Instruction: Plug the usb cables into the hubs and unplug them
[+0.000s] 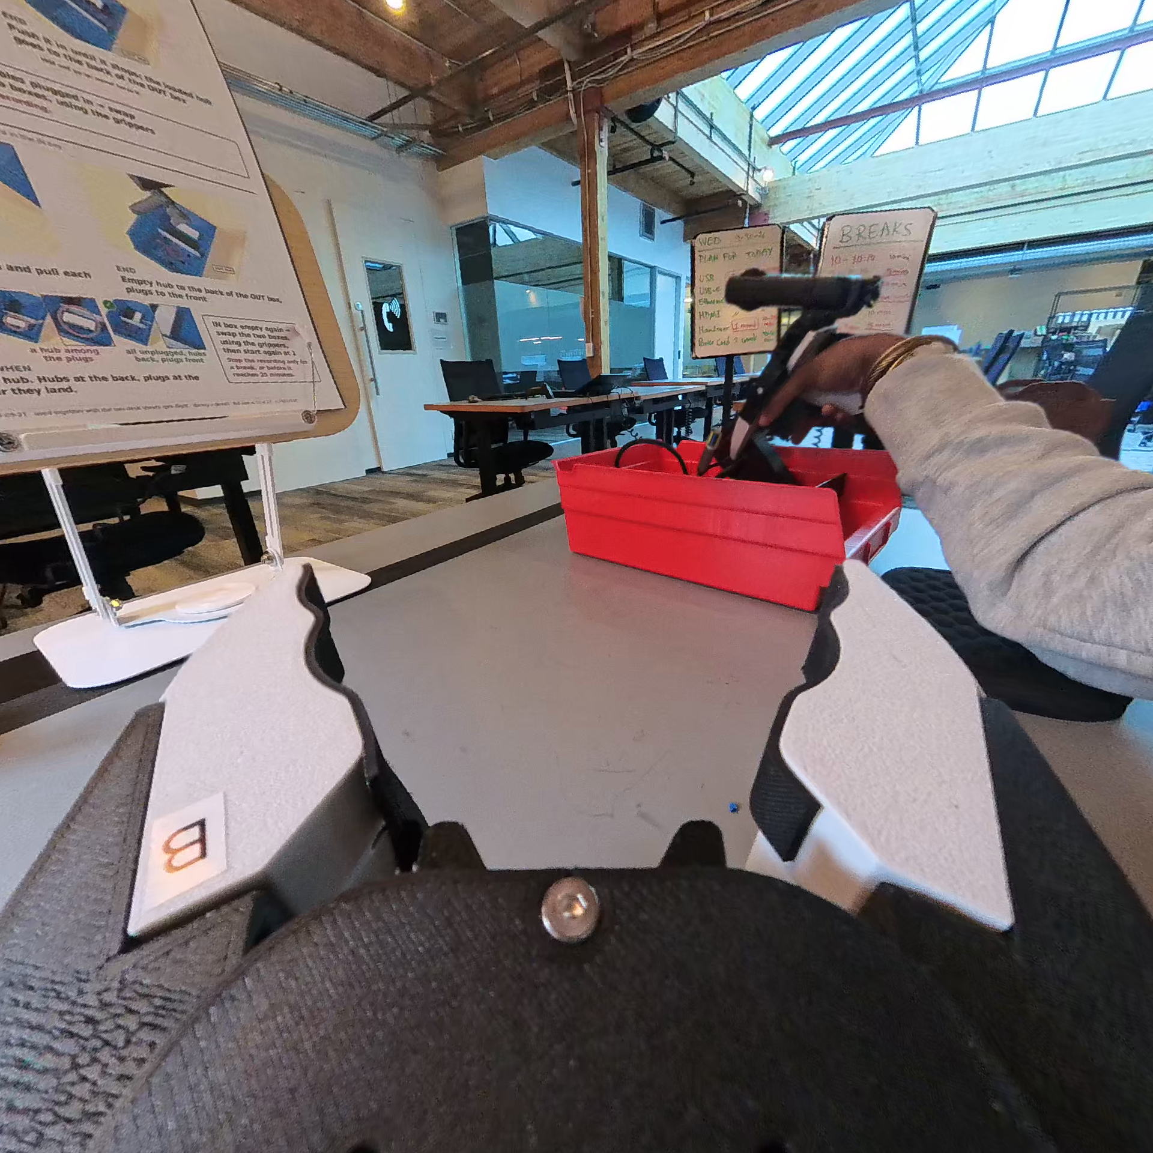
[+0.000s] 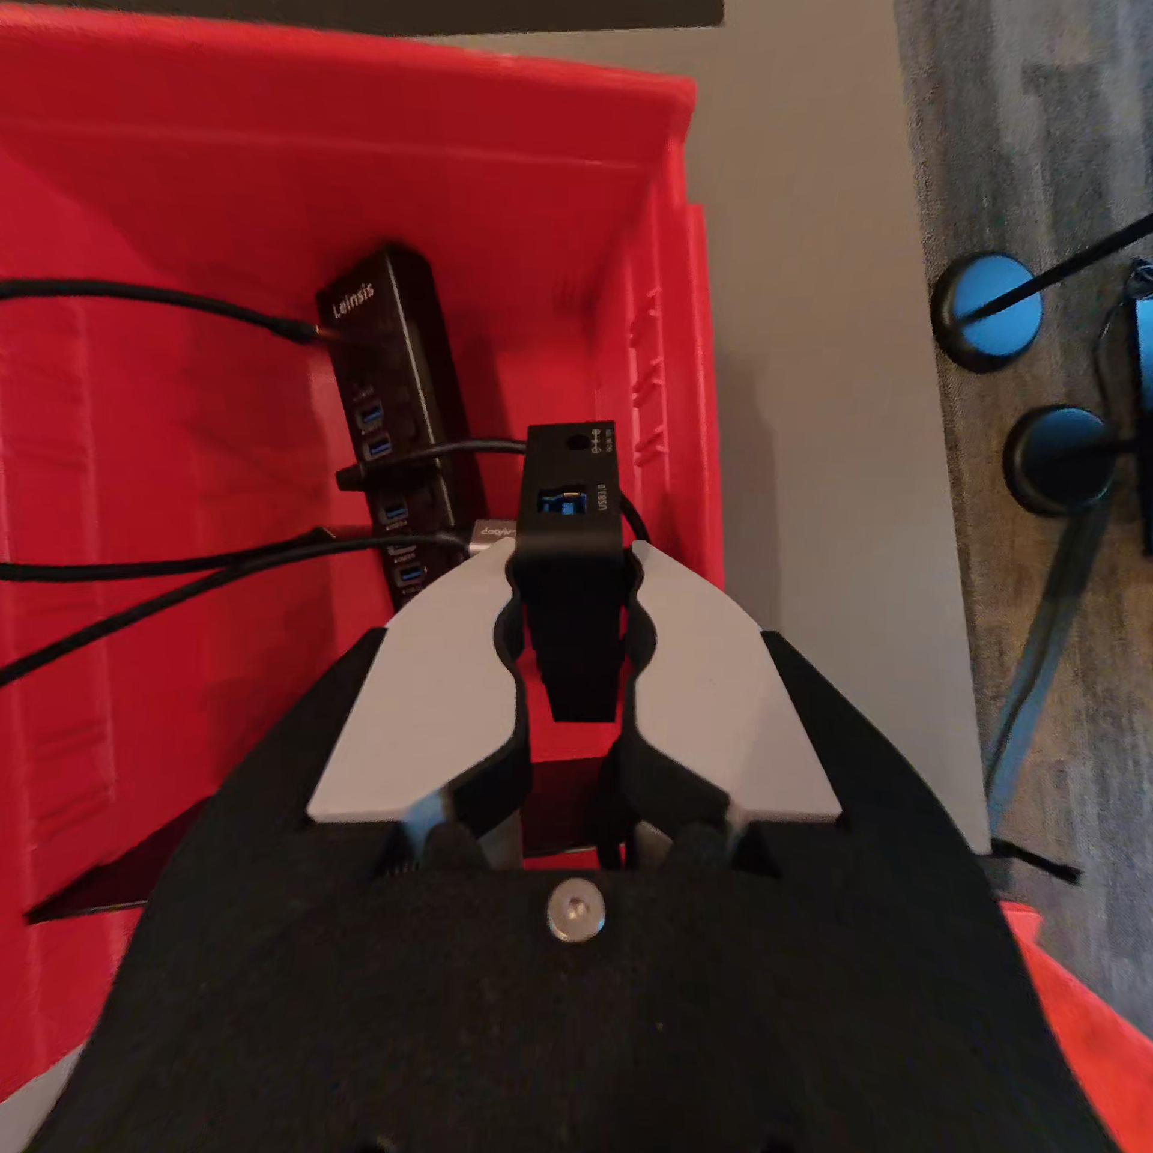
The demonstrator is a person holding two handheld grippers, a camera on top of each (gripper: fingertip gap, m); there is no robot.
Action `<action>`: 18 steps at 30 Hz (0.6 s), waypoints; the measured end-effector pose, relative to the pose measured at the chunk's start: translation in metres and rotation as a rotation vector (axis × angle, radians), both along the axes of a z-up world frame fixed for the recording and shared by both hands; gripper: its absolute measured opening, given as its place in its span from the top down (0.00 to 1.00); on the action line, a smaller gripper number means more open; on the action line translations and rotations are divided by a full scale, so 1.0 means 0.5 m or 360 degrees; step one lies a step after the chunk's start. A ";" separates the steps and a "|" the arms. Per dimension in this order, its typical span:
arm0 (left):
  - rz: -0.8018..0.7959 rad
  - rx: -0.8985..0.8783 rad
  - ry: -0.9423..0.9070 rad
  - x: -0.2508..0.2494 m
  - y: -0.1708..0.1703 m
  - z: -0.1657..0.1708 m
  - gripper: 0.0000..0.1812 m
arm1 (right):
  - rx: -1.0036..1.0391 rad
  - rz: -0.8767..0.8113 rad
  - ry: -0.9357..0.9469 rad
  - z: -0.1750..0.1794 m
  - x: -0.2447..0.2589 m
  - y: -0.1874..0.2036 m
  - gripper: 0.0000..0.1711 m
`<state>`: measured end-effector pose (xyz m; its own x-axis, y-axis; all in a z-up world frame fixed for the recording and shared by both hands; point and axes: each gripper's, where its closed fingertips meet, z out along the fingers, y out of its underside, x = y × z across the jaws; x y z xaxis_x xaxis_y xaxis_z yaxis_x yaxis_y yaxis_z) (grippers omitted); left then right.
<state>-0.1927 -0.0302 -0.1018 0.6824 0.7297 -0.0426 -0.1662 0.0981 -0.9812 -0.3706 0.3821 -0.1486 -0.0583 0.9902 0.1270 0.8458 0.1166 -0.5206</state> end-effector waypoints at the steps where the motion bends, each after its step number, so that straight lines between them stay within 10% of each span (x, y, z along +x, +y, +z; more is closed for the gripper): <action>1: 0.0004 0.0001 0.0008 0.000 -0.001 0.002 0.21 | 0.0067 0.0047 -0.0014 -0.002 -0.004 -0.001 0.79; 4: 0.0012 0.0004 0.0031 0.001 -0.004 0.007 0.20 | 0.0427 0.0260 0.0173 0.041 -0.035 -0.008 0.57; 10: 0.0010 -0.0044 0.0058 0.006 0.002 0.005 0.20 | 0.0673 0.0299 0.1022 0.249 -0.079 -0.091 0.51; 18: 0.0012 -0.0120 0.0085 0.010 0.010 0.000 0.20 | 0.0840 0.0293 0.1123 0.309 -0.059 -0.126 0.51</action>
